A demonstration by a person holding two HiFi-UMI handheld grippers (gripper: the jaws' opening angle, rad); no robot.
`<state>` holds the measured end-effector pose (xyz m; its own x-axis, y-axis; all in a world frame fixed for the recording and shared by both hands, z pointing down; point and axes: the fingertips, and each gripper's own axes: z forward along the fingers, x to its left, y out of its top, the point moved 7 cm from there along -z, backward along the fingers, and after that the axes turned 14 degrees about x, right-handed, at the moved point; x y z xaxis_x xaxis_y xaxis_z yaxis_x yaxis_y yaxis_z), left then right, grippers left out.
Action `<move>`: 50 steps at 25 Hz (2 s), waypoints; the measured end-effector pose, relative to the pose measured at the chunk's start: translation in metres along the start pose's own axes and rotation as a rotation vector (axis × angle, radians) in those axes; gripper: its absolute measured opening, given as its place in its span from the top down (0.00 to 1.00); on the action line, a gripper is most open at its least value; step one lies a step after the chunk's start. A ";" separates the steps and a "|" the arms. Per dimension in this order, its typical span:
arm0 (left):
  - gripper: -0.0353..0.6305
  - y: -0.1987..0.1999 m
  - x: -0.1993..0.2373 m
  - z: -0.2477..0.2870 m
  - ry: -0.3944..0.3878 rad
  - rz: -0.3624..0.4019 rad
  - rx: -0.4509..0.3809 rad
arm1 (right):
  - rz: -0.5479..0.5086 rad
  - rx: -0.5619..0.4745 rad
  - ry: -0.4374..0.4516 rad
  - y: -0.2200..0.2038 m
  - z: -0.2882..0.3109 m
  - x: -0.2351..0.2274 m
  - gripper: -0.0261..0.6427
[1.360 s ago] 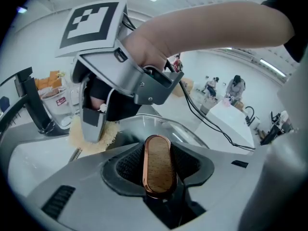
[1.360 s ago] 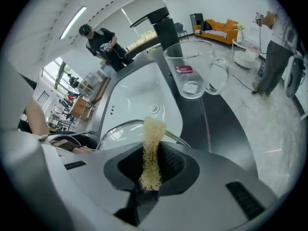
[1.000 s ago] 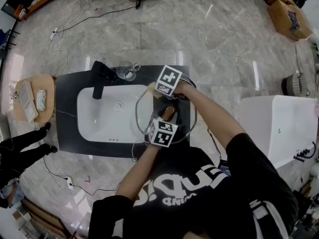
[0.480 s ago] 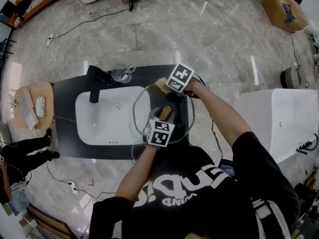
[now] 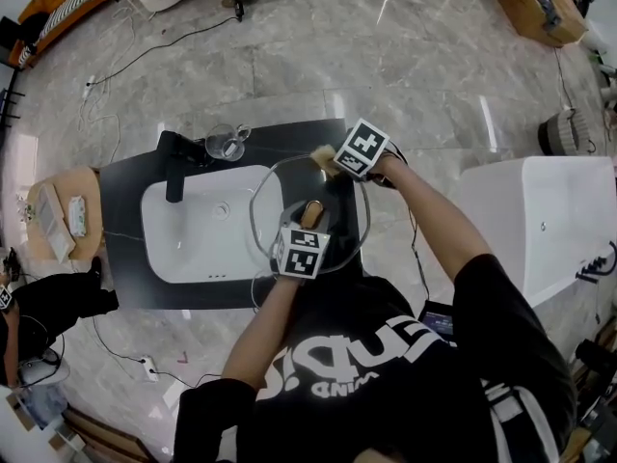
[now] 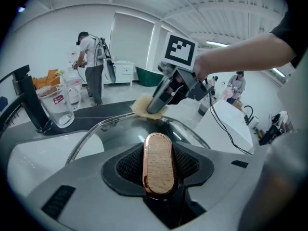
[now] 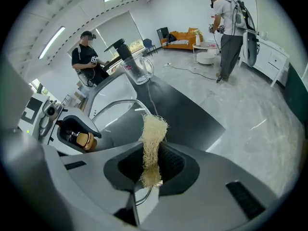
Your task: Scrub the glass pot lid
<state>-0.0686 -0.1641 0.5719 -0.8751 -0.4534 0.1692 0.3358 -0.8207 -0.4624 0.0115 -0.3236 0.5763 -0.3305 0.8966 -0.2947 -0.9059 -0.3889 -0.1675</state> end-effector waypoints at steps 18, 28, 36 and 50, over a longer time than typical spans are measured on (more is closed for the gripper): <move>0.68 0.000 -0.007 0.002 0.016 -0.013 0.015 | 0.089 -0.053 -0.047 -0.085 -0.008 0.019 0.89; 0.68 0.001 -0.005 0.000 0.026 -0.010 -0.004 | 0.119 -0.076 -0.046 -0.117 0.000 0.051 0.89; 0.68 0.004 -0.011 -0.002 0.029 -0.017 -0.010 | 0.129 -0.073 -0.040 -0.143 0.002 0.081 0.89; 0.68 0.001 -0.010 -0.002 0.046 -0.033 -0.019 | 0.123 -0.074 -0.012 -0.149 0.025 0.151 0.89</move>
<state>-0.0600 -0.1596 0.5681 -0.9009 -0.4092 0.1447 0.3000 -0.8281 -0.4735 0.0902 -0.1249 0.5798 -0.4415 0.8435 -0.3058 -0.8364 -0.5103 -0.2002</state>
